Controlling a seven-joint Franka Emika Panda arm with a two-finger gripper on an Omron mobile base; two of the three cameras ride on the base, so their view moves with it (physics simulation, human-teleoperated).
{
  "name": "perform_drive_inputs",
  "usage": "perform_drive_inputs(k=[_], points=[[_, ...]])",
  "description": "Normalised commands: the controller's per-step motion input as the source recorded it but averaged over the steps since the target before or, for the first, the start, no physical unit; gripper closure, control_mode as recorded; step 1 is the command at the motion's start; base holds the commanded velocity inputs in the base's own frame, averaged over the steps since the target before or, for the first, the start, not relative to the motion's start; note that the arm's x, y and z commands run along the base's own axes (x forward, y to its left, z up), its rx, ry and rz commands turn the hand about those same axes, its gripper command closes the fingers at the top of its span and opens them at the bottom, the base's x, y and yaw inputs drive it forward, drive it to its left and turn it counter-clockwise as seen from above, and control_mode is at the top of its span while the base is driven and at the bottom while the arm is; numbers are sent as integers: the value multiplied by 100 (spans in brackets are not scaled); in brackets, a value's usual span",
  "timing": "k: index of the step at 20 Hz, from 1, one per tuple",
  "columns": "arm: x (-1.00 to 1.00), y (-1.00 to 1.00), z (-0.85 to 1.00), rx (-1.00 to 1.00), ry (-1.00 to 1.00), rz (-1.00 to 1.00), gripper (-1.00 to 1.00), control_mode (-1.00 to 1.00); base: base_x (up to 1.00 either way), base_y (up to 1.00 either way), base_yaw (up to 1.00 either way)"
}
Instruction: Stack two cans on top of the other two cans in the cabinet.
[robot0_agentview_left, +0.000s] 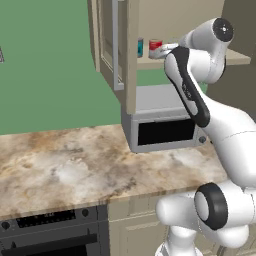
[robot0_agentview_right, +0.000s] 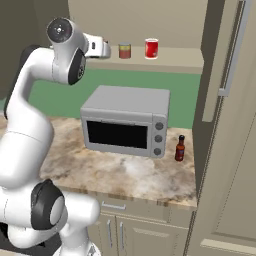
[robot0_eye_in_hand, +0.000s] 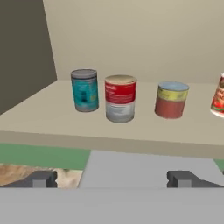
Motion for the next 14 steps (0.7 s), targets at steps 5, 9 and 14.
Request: perform_drive_inputs(k=[5, 9, 14], points=[[36, 0, 0, -4, -2, 4, -100, -100, 0, 0, 0], [34, -1, -1, -7, 0, 0, -100, -100, 0, 0, 0], [34, -1, -3, -3, 0, 0, -100, -100, 0, 0, 0]])
